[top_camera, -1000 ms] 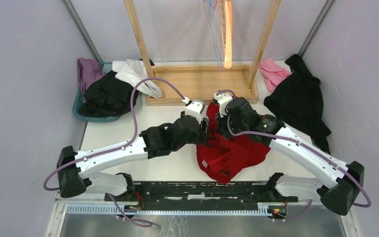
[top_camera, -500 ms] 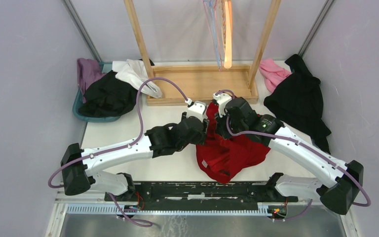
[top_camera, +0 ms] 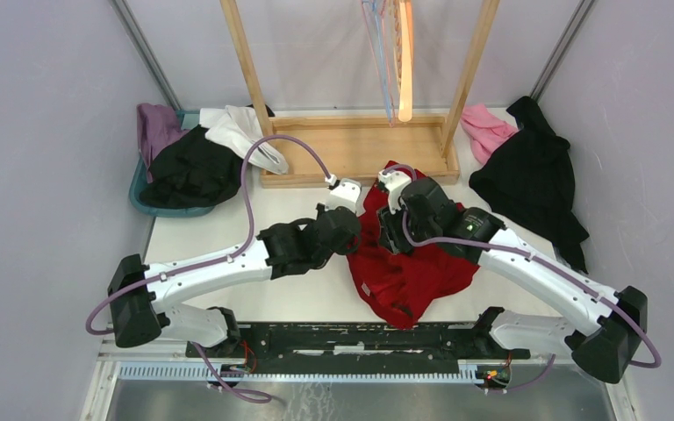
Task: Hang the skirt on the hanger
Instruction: Flatten out the skirt at the center of the board.
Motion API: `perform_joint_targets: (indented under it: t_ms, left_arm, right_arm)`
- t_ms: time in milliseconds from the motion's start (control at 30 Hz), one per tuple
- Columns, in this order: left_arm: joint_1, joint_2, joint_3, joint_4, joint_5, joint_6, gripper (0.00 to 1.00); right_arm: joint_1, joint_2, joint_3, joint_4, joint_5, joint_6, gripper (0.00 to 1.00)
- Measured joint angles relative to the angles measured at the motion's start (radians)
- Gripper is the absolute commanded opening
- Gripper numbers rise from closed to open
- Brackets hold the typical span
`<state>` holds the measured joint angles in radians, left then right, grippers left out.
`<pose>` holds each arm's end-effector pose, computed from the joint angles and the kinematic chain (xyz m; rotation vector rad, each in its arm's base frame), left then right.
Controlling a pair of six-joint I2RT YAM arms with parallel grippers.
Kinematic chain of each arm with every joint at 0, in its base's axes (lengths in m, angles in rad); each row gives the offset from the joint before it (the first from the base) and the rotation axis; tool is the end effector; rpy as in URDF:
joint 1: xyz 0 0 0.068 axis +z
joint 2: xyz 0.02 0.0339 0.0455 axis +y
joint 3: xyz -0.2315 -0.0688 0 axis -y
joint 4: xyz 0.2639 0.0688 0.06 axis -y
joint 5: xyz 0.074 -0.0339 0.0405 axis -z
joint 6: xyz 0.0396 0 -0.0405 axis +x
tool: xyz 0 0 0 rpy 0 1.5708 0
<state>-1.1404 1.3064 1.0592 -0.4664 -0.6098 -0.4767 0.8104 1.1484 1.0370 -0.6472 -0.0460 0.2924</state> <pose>0.1502 -0.2728 0.2609 0.4034 2.1085 -0.2405 0.1892 0.2016 0.2768 -0.6397 2.3212 0.5895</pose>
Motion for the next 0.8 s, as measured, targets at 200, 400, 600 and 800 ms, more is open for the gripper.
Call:
perform_joint_targets:
  t_ms: [200,400,600,800]
  left_arm:
    - [0.02,-0.026,-0.056,-0.04,-0.024,-0.013,0.03]
    - [0.02,-0.076,-0.195,-0.046,-0.018,-0.052,0.03]
    - [0.02,-0.083,-0.277,-0.048,-0.026,-0.093,0.03]
    - [0.02,-0.132,-0.354,-0.053,-0.068,-0.165,0.03]
  right_arm:
    - [0.022,-0.088,-0.114,-0.007,-0.006,0.037,0.57]
    - [0.076,-0.222,-0.22,-0.055,0.006,0.1,0.54]
    - [0.2,-0.243,-0.28,-0.08,0.07,0.188,0.52]
    - [0.357,-0.228,-0.335,-0.087,0.184,0.35,0.55]
